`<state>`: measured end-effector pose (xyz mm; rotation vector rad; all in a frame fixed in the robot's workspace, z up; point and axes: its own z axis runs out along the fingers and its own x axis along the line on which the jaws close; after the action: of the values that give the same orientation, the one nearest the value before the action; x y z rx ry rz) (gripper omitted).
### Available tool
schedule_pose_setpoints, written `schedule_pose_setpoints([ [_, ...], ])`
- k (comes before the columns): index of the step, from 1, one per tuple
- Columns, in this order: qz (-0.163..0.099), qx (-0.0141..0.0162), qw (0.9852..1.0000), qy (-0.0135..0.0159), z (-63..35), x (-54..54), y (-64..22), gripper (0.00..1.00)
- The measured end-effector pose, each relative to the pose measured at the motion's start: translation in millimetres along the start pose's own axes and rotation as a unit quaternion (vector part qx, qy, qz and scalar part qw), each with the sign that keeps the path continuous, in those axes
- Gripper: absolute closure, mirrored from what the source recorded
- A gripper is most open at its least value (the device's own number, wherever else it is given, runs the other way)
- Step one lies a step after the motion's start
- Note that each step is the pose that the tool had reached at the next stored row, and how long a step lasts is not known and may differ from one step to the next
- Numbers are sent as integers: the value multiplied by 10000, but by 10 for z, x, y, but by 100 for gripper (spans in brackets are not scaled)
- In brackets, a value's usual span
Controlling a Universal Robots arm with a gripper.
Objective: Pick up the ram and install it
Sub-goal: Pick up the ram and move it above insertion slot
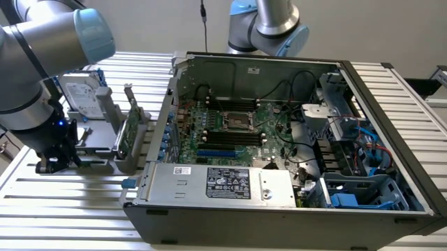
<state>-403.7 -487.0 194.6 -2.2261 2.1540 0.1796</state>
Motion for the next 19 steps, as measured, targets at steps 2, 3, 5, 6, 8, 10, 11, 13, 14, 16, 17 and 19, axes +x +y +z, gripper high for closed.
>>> schedule_pose_setpoints([
  [2,40,-12,10000,-1,0,0,-3,86],
  [3,57,-14,10000,-1,-1,0,-5,86],
  [5,83,-19,10000,-1,-2,0,-9,86],
  [6,96,-22,10000,-1,-2,0,-12,86],
  [8,117,-27,9999,2,-5,0,-15,86],
  [10,123,-28,9999,7,-10,-1,-16,86],
  [11,123,-28,9999,9,-15,-1,-16,86],
  [13,123,-27,9999,13,-24,-3,-17,86],
  [14,124,-27,9999,16,-30,-3,-16,86],
  [16,125,-28,9999,22,-43,-6,-15,86],
  [17,124,-28,9999,25,-48,-7,-15,86],
  [19,125,-28,9999,33,-59,-8,-14,86],
])
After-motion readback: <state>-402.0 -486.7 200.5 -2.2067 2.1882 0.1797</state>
